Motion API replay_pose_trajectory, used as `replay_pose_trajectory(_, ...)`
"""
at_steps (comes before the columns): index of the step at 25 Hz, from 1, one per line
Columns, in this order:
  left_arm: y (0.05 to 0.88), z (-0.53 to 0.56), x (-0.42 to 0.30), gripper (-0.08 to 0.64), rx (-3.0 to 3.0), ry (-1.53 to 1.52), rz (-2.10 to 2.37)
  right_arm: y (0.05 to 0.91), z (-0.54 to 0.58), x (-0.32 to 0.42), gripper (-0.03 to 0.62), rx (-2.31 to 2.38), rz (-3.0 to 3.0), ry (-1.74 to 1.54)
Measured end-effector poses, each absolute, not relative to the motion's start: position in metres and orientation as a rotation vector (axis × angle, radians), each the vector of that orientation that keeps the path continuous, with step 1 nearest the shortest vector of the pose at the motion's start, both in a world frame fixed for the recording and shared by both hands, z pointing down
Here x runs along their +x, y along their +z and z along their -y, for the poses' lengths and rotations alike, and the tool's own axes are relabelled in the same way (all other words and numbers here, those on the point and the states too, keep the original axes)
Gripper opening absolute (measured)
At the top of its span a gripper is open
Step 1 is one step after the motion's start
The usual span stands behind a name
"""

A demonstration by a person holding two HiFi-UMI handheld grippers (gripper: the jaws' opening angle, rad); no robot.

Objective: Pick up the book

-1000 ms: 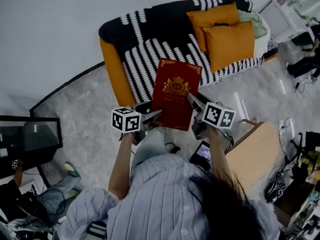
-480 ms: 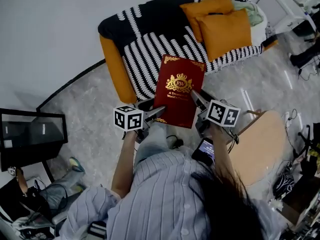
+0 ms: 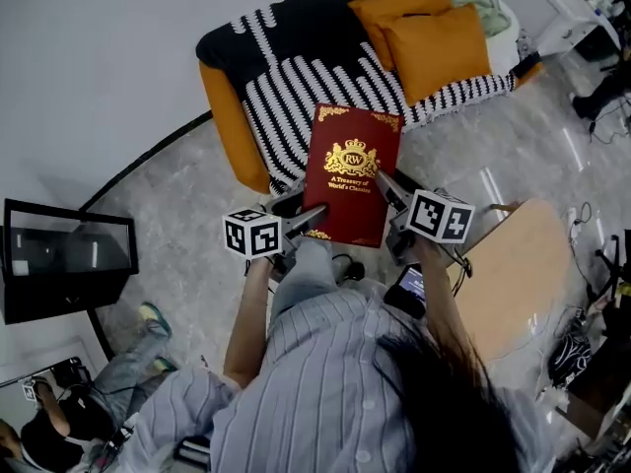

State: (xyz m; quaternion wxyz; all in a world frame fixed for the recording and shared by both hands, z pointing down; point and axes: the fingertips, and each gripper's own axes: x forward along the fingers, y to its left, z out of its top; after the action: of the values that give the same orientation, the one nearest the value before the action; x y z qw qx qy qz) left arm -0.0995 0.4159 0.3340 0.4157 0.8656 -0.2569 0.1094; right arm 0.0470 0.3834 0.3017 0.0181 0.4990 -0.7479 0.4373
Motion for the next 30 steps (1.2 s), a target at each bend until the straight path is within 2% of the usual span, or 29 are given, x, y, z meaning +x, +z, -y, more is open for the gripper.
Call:
replay_pose_trajectory(8,0.324,-0.527,-0.089,0.296,2.198,0.27,0.678,0.294,-0.496,0.059,0.167,1.534,2.367,1.364)
replay_pose_trajectory(19,0.32,-0.56,-0.046,0.296,2.234,0.302,0.654,0.291,-0.536,0.102,0.166,1.574,2.379,1.367)
replay_pose_trajectory(30,0.321,-0.558,-0.047,0.296,2.223,0.316,0.631,0.293,-0.537,0.103,0.166,1.581,2.363,1.388)
